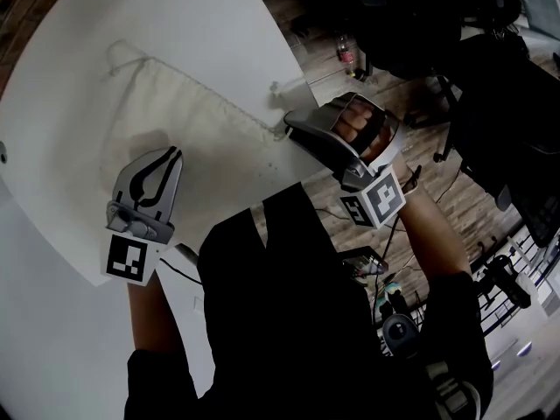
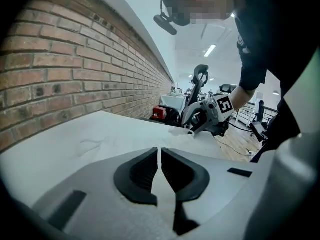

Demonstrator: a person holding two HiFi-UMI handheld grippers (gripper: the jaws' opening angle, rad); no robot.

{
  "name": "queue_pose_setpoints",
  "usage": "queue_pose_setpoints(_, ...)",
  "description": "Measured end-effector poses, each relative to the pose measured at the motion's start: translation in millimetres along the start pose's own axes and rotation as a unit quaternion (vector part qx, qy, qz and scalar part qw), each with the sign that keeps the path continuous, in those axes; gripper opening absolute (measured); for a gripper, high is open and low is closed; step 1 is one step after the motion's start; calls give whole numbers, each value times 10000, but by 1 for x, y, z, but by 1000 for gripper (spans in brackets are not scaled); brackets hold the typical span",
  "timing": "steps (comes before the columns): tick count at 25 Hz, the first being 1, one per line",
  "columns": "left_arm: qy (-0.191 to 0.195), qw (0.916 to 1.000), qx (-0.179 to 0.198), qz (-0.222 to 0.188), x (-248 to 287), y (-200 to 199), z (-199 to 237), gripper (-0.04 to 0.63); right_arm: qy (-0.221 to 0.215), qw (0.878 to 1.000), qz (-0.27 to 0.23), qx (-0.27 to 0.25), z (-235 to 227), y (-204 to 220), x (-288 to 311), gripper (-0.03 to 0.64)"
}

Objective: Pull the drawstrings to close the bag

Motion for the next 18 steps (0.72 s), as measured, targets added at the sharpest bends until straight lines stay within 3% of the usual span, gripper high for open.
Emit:
queue_pose_setpoints(6, 47, 10000, -1, 69, 5, 3, 0, 14, 215, 9995, 13, -221, -5, -1, 6, 124)
queue_pose_setpoints(10, 84, 9999, 27, 111, 8, 7, 1, 14, 307, 9993, -190, -56, -11, -4, 11, 124)
queue_pose_setpoints(18, 171, 9997, 28, 155, 18, 16, 2, 14, -94, 9997, -187, -117, -17, -4, 36, 137)
Point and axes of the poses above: the fingertips, and each gripper's own axes: x forward along the fingers, z to its left, y out of its underside, the point moved 7 cm from there along -x, backward along the fingers, and after that the axes turned 3 degrees about y, right-handed, at the moved point
